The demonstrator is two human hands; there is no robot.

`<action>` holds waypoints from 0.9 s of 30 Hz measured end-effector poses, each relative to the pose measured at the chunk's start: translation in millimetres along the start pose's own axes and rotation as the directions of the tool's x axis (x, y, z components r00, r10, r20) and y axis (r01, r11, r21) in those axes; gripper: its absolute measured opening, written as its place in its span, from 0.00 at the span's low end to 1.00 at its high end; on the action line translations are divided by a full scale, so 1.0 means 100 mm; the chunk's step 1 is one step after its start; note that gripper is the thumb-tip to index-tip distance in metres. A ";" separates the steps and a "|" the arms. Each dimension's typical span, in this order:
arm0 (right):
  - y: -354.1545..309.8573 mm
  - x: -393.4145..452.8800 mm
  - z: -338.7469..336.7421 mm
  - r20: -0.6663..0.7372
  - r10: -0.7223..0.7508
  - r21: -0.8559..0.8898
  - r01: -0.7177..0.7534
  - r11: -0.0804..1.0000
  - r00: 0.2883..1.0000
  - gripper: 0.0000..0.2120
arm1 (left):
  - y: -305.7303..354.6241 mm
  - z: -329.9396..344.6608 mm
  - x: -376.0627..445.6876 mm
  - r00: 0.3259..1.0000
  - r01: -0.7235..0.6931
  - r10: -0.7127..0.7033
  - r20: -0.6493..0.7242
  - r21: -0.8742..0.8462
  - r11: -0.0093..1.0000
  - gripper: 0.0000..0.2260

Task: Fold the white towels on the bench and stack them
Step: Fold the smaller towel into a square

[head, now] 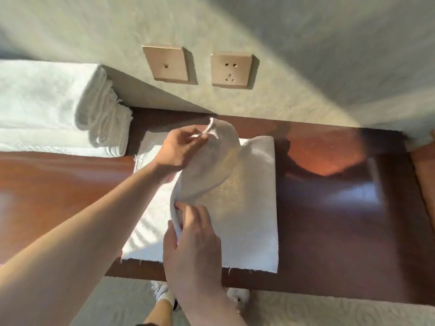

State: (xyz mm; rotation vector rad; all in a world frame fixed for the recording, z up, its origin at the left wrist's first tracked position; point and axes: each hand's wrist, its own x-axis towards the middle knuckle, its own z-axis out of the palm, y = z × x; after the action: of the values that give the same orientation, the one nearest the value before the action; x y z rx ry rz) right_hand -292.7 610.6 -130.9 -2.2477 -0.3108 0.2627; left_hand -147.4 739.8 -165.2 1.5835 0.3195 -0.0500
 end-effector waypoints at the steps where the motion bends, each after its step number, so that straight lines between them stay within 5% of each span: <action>1: -0.10 0.01 0.11 0.028 -0.012 0.014 0.012 1.000 1.000 0.16 | 0.02 -0.21 -0.04 0.999 -0.030 0.029 -0.031 -0.014 0.999 0.07; 4: -0.28 0.07 0.45 0.120 -0.055 0.021 0.053 0.998 0.991 0.18 | -0.03 -0.76 -0.13 0.986 -0.037 0.025 -0.165 -0.072 0.997 0.08; 10: -0.22 0.26 1.06 0.395 0.061 -0.090 -0.027 0.996 0.917 0.19 | -0.70 -1.35 -0.15 0.893 0.300 -0.199 -0.402 0.205 0.932 0.16; 13: -0.09 0.31 1.14 0.518 0.085 -0.008 -0.094 0.996 0.851 0.19 | -0.84 -1.43 -0.22 0.887 0.308 -0.189 -0.421 0.234 0.922 0.15; 15: 0.00 0.44 1.10 0.448 0.077 0.044 -0.108 0.993 0.891 0.15 | -0.86 -1.45 -0.33 0.886 0.285 -0.121 -0.448 0.319 0.904 0.14; 18: 0.17 0.83 0.93 0.142 0.005 -0.026 -0.001 1.000 0.990 0.11 | -0.88 -1.38 -0.68 0.864 0.213 0.038 -0.502 0.433 0.876 0.11; 22: 0.26 1.49 0.88 0.140 -0.218 -0.305 0.251 0.919 0.966 0.14 | -1.02 -1.08 -1.26 0.880 0.104 0.277 -0.386 0.725 0.681 0.12; 27: 0.35 1.94 1.05 0.550 -0.238 -0.422 0.512 0.748 0.801 0.23 | -1.28 -0.58 -1.72 0.988 0.048 0.106 -0.115 0.869 0.493 0.26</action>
State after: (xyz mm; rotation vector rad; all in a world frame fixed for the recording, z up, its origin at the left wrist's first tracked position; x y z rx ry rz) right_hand -134.4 724.1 -240.3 -2.5806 -1.2535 0.5462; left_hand -351.9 768.0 -247.4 2.6482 0.4209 -0.0693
